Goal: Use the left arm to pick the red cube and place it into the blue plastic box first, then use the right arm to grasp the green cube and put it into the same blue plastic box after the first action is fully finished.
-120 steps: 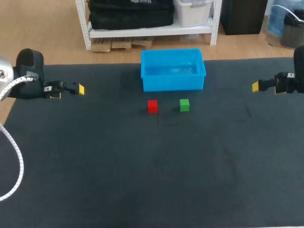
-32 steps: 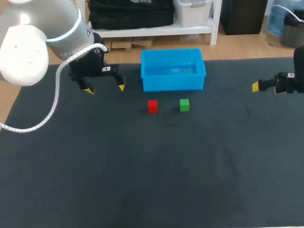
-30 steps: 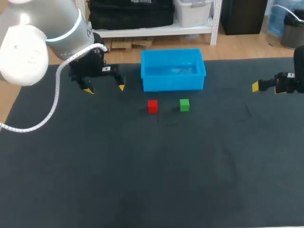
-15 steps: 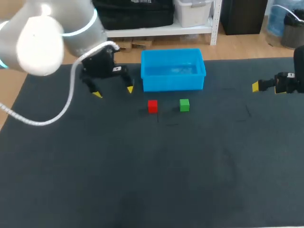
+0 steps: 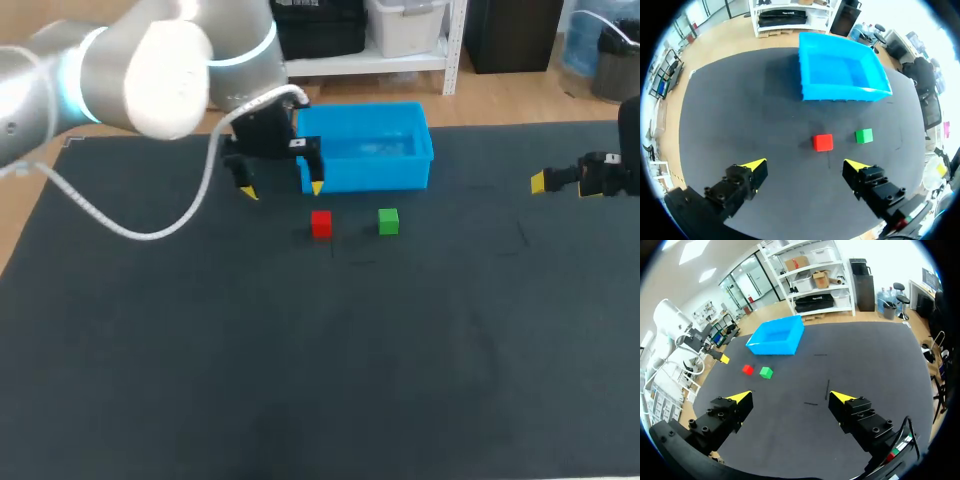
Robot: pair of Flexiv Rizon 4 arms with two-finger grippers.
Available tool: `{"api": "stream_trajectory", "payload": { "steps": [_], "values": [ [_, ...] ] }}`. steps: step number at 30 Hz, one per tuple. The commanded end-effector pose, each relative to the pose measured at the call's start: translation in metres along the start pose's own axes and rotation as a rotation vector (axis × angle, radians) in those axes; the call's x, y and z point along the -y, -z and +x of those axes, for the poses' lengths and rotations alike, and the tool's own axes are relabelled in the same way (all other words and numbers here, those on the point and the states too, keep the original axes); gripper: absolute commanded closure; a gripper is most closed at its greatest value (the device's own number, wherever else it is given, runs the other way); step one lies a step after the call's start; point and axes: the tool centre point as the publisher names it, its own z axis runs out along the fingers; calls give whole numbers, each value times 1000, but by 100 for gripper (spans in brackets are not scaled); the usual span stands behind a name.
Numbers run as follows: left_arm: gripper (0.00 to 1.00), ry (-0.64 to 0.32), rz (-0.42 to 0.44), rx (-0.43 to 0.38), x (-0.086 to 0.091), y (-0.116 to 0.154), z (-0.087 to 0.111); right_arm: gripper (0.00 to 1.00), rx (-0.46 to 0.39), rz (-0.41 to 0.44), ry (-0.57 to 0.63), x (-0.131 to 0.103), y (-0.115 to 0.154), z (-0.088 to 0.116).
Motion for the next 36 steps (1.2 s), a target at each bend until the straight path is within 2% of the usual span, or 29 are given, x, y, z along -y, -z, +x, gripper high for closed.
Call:
{"api": "stream_trajectory", "payload": {
  "steps": [1, 12, 30, 36],
  "values": [
    [0, -10, -32, -68, 15, -10, -13, 0, -1, 0, 1, 0, 0, 0],
    [0, -11, -39, -95, 31, -22, -19, 0, -1, 0, 1, 0, 0, 0],
    [0, -10, -76, -107, 33, -40, -14, 0, -1, 0, 1, 0, 0, 0],
    [0, 10, -102, -74, 30, -47, -12, 0, -1, 0, 1, 0, 0, 0]
  ]
}}
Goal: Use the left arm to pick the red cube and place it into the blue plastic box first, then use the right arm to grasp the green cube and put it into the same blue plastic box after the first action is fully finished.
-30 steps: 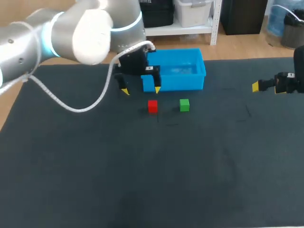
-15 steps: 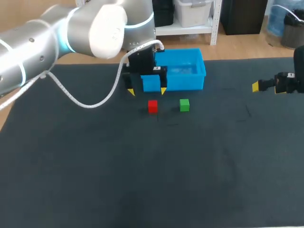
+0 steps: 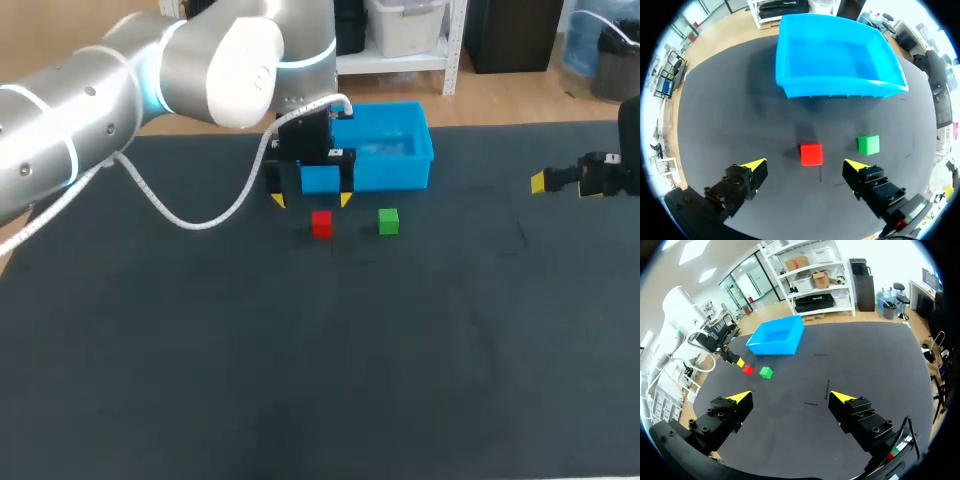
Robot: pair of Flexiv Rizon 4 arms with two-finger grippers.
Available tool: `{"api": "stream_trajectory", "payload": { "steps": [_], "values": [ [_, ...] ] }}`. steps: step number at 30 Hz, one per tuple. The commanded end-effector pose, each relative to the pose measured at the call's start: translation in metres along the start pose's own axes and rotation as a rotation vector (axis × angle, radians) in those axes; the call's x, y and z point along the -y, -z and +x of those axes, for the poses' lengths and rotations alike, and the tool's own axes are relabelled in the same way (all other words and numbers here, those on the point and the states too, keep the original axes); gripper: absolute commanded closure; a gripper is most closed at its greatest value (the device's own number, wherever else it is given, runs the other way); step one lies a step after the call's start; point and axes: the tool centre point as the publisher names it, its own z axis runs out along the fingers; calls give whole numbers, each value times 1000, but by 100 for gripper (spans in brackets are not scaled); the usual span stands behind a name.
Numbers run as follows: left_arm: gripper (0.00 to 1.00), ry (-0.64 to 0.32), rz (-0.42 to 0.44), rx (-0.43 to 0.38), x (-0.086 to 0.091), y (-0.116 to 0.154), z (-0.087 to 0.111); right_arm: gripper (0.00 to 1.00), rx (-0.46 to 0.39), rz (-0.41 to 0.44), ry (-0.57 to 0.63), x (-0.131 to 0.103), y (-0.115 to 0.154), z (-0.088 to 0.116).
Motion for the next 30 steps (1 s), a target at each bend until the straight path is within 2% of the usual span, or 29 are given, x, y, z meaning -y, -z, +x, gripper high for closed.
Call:
{"api": "stream_trajectory", "payload": {
  "steps": [1, 30],
  "values": [
    [0, 3, -8, 18, 3, -5, 1, 0, -1, 0, 1, 0, 0, 0],
    [0, 53, 6, 28, 2, -47, 0, 0, -1, 0, 1, 0, 0, 0]
  ]
}}
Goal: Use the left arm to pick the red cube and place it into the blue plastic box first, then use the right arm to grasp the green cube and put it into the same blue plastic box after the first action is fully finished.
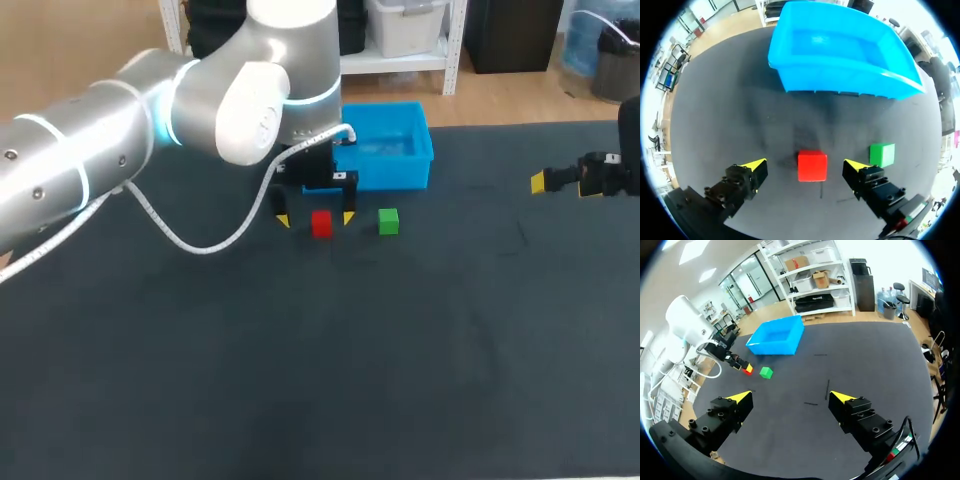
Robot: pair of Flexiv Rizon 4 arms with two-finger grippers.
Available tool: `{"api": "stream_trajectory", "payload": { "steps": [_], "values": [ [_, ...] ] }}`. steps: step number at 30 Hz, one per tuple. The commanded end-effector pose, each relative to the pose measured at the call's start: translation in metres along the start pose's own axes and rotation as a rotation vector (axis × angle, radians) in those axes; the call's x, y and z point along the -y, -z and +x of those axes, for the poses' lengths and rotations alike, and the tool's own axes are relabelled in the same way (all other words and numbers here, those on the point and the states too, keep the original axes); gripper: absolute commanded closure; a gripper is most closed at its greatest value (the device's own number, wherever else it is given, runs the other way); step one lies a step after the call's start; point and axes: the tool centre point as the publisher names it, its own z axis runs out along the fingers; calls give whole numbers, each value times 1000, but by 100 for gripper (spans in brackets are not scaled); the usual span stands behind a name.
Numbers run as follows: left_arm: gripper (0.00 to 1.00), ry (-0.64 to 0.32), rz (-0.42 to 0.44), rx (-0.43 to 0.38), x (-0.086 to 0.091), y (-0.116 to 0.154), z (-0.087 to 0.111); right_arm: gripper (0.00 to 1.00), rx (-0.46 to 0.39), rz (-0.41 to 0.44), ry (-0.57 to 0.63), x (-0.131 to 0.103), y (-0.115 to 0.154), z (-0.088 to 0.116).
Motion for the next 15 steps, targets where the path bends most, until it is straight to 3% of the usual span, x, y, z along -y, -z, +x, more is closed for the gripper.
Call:
{"api": "stream_trajectory", "payload": {
  "steps": [1, 15],
  "values": [
    [0, 0, 7, 2, -1, -5, -1, 0, -1, 0, 1, 0, 0, 0],
    [0, 12, 6, -7, -1, -14, -1, 0, -1, 0, 1, 0, 0, 0]
  ]
}}
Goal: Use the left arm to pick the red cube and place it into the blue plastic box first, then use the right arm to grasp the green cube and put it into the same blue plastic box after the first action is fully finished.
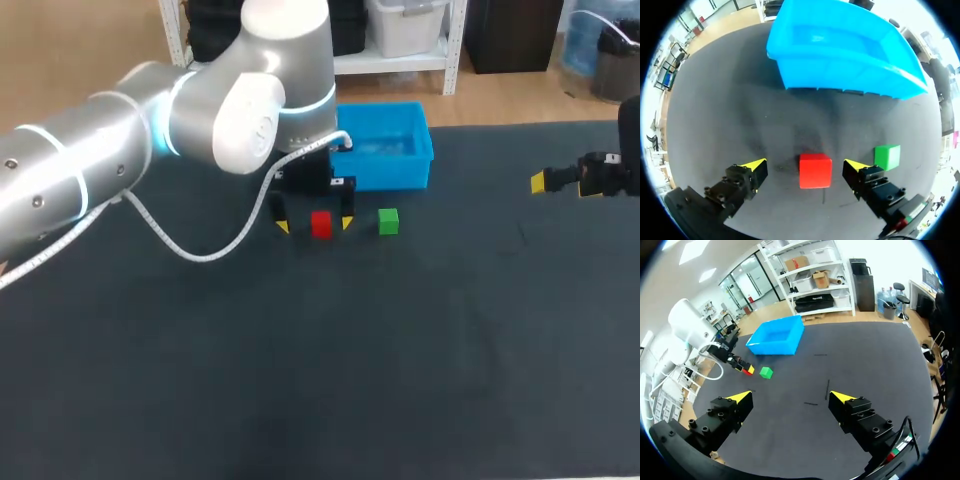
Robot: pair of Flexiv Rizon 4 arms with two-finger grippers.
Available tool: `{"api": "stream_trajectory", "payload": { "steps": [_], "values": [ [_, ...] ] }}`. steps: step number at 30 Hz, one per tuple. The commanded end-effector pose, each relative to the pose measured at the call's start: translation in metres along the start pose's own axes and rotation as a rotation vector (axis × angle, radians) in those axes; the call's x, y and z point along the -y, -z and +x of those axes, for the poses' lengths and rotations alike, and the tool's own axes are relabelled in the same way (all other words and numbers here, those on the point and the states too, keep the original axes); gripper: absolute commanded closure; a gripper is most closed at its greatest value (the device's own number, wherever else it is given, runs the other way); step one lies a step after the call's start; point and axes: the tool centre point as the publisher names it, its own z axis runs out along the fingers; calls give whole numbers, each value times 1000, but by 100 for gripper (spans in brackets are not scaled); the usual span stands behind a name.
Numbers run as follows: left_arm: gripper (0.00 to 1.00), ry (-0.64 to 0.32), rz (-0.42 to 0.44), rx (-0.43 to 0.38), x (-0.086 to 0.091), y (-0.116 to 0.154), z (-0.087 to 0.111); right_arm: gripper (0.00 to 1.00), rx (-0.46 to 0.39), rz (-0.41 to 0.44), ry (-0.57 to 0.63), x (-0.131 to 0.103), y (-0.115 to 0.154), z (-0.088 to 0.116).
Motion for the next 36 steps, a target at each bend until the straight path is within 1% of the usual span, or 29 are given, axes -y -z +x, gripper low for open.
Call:
{"api": "stream_trajectory", "payload": {
  "steps": [1, 4, 5, 6, 7, 8, 10, 17, 30, 32, 36],
  "values": [
    [0, 11, -13, -4, 1, -2, -1, 0, -1, 0, 1, 0, 0, 0],
    [0, 14, -30, -7, 1, -3, -2, 0, -1, 0, 1, 0, 0, 0],
    [4, 13, -29, -7, 1, -4, -2, 0, -1, 0, 1, 0, 0, 0],
    [34, 12, -37, -3, 1, -5, -2, 0, -1, 0, 1, 0, 0, 0],
    [52, 11, -42, -1, 1, -5, -2, 0, -1, 0, 1, 0, 0, 0],
    [59, 11, -42, -1, 1, -5, -2, 0, -1, 0, 1, 0, 0, 0],
    [100, 14, -45, 0, 2, -6, -3, 0, -1, 0, 1, 0, 0, 0],
    [100, -5, -47, 9, 8, -6, -4, 0, -1, 0, 1, 0, 0, 0],
    [100, -39, -55, 21, 13, -5, -5, 0, -1, 0, 1, 0, 0, 0],
    [100, -46, -62, 21, 13, -3, -5, 0, -1, 0, 1, 0, 0, 0],
    [100, -54, -59, 26, 13, 13, -7, 0, -1, 0, 1, 0, 0, 0]
  ]
}}
